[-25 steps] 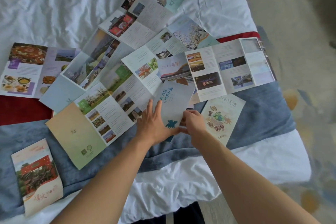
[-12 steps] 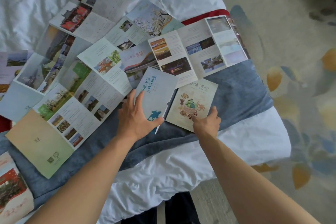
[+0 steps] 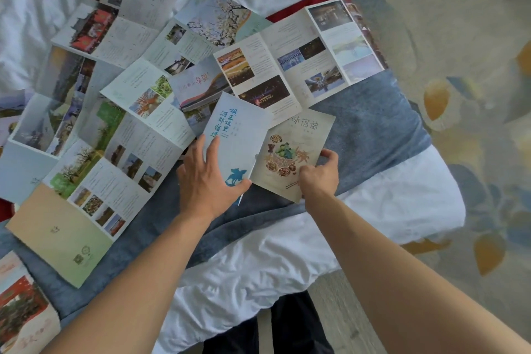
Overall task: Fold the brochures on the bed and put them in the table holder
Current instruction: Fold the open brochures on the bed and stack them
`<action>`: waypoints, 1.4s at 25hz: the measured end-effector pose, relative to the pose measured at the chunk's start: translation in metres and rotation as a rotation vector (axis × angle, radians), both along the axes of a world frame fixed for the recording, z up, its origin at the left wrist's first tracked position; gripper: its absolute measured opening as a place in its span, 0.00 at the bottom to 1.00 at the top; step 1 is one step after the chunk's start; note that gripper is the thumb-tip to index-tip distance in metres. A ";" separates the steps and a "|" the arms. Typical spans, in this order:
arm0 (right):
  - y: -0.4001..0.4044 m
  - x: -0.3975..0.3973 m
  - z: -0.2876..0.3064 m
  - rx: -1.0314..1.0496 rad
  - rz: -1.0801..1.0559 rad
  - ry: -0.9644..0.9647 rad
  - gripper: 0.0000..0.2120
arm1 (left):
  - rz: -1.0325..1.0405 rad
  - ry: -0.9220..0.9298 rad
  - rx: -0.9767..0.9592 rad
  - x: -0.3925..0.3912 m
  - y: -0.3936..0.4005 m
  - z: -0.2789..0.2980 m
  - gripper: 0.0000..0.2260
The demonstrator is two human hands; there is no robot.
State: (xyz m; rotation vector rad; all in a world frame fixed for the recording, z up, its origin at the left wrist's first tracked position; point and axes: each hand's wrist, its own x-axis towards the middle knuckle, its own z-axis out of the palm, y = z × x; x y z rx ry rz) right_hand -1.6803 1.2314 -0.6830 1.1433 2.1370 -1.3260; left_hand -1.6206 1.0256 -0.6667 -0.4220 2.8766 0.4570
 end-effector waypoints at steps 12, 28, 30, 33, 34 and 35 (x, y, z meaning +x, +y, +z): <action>0.045 -0.009 0.047 -0.458 -0.274 -0.017 0.23 | 0.175 0.060 0.049 -0.028 0.010 0.031 0.47; 0.013 0.032 0.055 -0.461 -0.244 -0.001 0.23 | 0.068 0.110 0.026 -0.008 0.000 0.037 0.43; 0.011 0.039 0.057 -0.478 -0.255 0.000 0.23 | 0.132 0.106 0.054 -0.006 0.001 0.038 0.42; 0.007 0.047 0.061 -0.505 -0.242 0.014 0.24 | 0.114 0.104 0.045 0.002 -0.001 0.038 0.40; 0.006 0.050 0.063 -0.509 -0.232 0.020 0.24 | 0.086 0.102 0.031 0.004 -0.002 0.038 0.40; 0.005 0.052 0.065 -0.509 -0.222 0.026 0.24 | 0.052 0.103 0.014 0.007 -0.003 0.037 0.40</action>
